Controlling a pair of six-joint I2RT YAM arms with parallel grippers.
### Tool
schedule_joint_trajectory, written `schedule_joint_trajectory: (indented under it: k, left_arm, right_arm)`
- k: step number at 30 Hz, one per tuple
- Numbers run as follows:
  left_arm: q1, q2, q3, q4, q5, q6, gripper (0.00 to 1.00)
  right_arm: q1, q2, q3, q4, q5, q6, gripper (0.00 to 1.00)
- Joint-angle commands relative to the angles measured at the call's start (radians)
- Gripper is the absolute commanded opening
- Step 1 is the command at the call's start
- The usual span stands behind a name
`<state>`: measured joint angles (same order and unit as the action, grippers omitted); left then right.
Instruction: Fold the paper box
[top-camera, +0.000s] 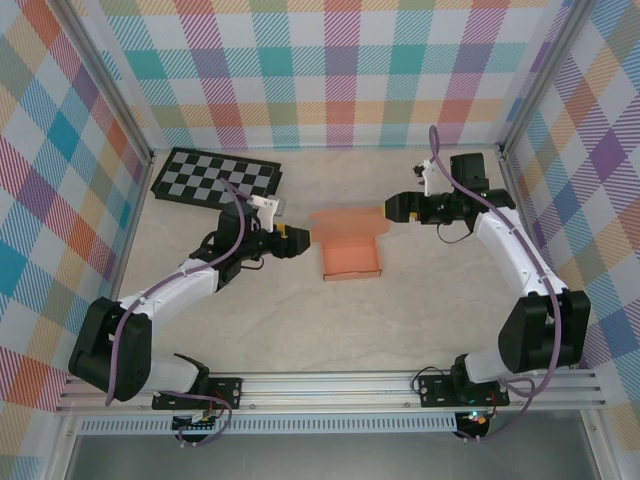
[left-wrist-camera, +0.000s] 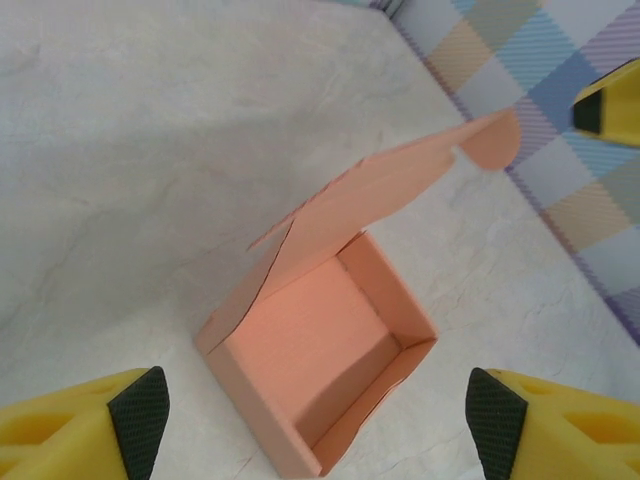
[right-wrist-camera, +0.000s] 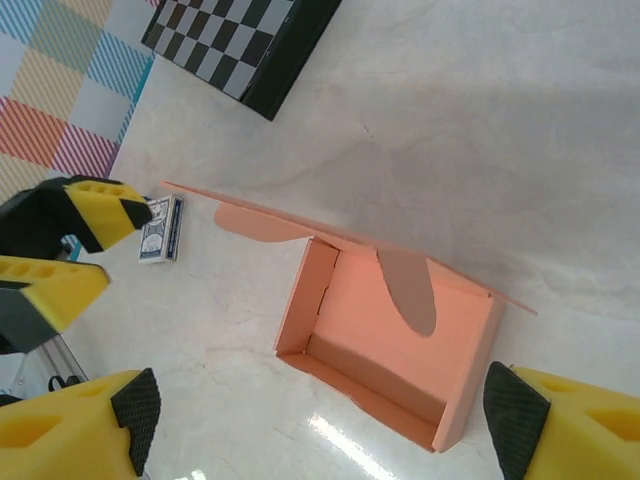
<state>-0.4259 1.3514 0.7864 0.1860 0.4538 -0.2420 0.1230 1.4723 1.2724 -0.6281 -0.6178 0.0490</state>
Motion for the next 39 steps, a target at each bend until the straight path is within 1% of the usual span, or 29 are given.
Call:
schedule_joint_trajectory:
  k: [1, 2, 4, 7, 8, 9, 11, 12, 15, 17, 18, 19, 20, 22, 24, 27, 30, 33, 35, 38, 39]
  left_arm:
    - [-0.005, 0.034, 0.072, 0.052, 0.042, -0.1, 0.81]
    - [-0.005, 0.056, 0.087, 0.061, 0.054, -0.115, 0.81]
    - [-0.004, 0.09, 0.115, 0.068, 0.093, -0.111, 0.81]
    - [-0.005, 0.13, 0.147, 0.065, 0.186, -0.025, 0.82]
    - [-0.005, 0.144, 0.167, 0.042, 0.198, 0.007, 0.82]
    - [-0.007, 0.159, 0.191, -0.002, 0.199, 0.052, 0.81]
    - [-0.014, 0.182, 0.235, -0.103, 0.188, 0.164, 0.8]
    - [-0.017, 0.191, 0.254, -0.151, 0.171, 0.22, 0.8]
    - [-0.016, 0.209, 0.283, -0.21, 0.174, 0.316, 0.79]
    - [-0.015, 0.231, 0.308, -0.242, 0.146, 0.343, 0.78]
    - [-0.016, 0.249, 0.328, -0.261, 0.126, 0.346, 0.76]
    - [-0.016, 0.27, 0.35, -0.287, 0.119, 0.353, 0.74]
    - [-0.016, 0.285, 0.366, -0.302, 0.12, 0.36, 0.72]
    - [-0.017, 0.304, 0.386, -0.319, 0.114, 0.367, 0.71]
    - [-0.017, 0.31, 0.395, -0.329, 0.096, 0.365, 0.71]
    - [-0.017, 0.324, 0.417, -0.374, 0.099, 0.376, 0.7]
    - [-0.017, 0.325, 0.428, -0.41, 0.102, 0.398, 0.71]
    - [-0.016, 0.336, 0.443, -0.436, 0.118, 0.408, 0.72]
    - [-0.016, 0.351, 0.45, -0.435, 0.131, 0.403, 0.72]
    - [-0.016, 0.37, 0.445, -0.411, 0.13, 0.391, 0.71]
    - [-0.016, 0.376, 0.446, -0.408, 0.128, 0.392, 0.7]
  right_arm:
    - [-0.003, 0.066, 0.048, -0.03, -0.038, -0.056, 0.87]
    - [-0.003, 0.092, 0.064, -0.034, -0.034, -0.049, 0.95]
    - [-0.002, 0.131, 0.07, -0.028, -0.064, -0.061, 1.0]
    - [0.02, 0.173, 0.085, -0.072, -0.048, -0.137, 0.98]
    - [0.026, 0.19, 0.103, -0.106, -0.034, -0.197, 0.97]
    - [0.032, 0.21, 0.128, -0.148, -0.024, -0.238, 0.95]
    - [0.033, 0.244, 0.171, -0.214, -0.021, -0.306, 0.87]
    - [0.033, 0.254, 0.18, -0.23, -0.012, -0.333, 0.86]
    - [0.033, 0.251, 0.173, -0.224, 0.012, -0.42, 0.83]
    - [0.033, 0.249, 0.175, -0.227, 0.016, -0.487, 0.8]
    - [0.034, 0.255, 0.189, -0.238, 0.025, -0.52, 0.74]
    - [0.033, 0.267, 0.212, -0.254, 0.039, -0.542, 0.66]
    - [0.034, 0.28, 0.236, -0.275, 0.049, -0.57, 0.61]
    - [0.034, 0.311, 0.279, -0.312, 0.066, -0.613, 0.61]
    - [0.034, 0.346, 0.324, -0.351, 0.072, -0.631, 0.6]
    - [0.034, 0.384, 0.369, -0.401, 0.038, -0.629, 0.59]
    - [0.033, 0.377, 0.344, -0.391, 0.032, -0.591, 0.62]
    - [0.033, 0.377, 0.314, -0.377, 0.027, -0.557, 0.62]
    - [0.033, 0.383, 0.299, -0.364, 0.03, -0.547, 0.6]
    - [0.035, 0.386, 0.302, -0.36, 0.043, -0.539, 0.54]
    - [0.035, 0.384, 0.303, -0.359, 0.054, -0.54, 0.5]
